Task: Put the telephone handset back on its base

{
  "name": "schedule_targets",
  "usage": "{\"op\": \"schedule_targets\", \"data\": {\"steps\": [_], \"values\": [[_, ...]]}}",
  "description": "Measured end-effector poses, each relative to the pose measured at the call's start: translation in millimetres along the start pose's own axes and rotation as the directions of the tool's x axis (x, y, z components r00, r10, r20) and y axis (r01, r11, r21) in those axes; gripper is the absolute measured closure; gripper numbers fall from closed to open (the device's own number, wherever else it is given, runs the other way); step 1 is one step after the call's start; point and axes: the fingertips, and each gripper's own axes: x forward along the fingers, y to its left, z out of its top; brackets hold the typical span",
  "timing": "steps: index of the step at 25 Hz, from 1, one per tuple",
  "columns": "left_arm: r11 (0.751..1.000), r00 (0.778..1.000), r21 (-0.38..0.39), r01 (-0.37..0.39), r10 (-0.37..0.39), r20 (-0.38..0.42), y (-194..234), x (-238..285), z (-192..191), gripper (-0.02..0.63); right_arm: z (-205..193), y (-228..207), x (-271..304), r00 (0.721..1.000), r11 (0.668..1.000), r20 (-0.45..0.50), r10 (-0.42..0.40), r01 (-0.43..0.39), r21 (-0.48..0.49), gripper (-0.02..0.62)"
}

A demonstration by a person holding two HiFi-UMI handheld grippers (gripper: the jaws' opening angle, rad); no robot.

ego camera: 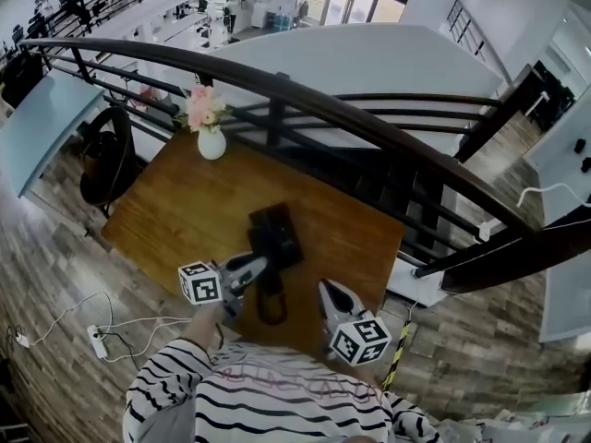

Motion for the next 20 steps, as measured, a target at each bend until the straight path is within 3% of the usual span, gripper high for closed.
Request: {"op": "schedule_targets", "data": {"steps": [7,20], "values": [[1.0,1.0,-0.009,-0.019,0.019,-0.017,65,19,6,0.534,-1,-6,23,0.998,0.998,-0.008,-0.055,0.055,0.028,0.594],[0.982,0.998,-0.177,-0.065,0.062,-0.02,142,31,-15,0.532,-4,-22,35,0.99,0.988,-0.028,-0.142,0.143,0.059,0.594]]}}
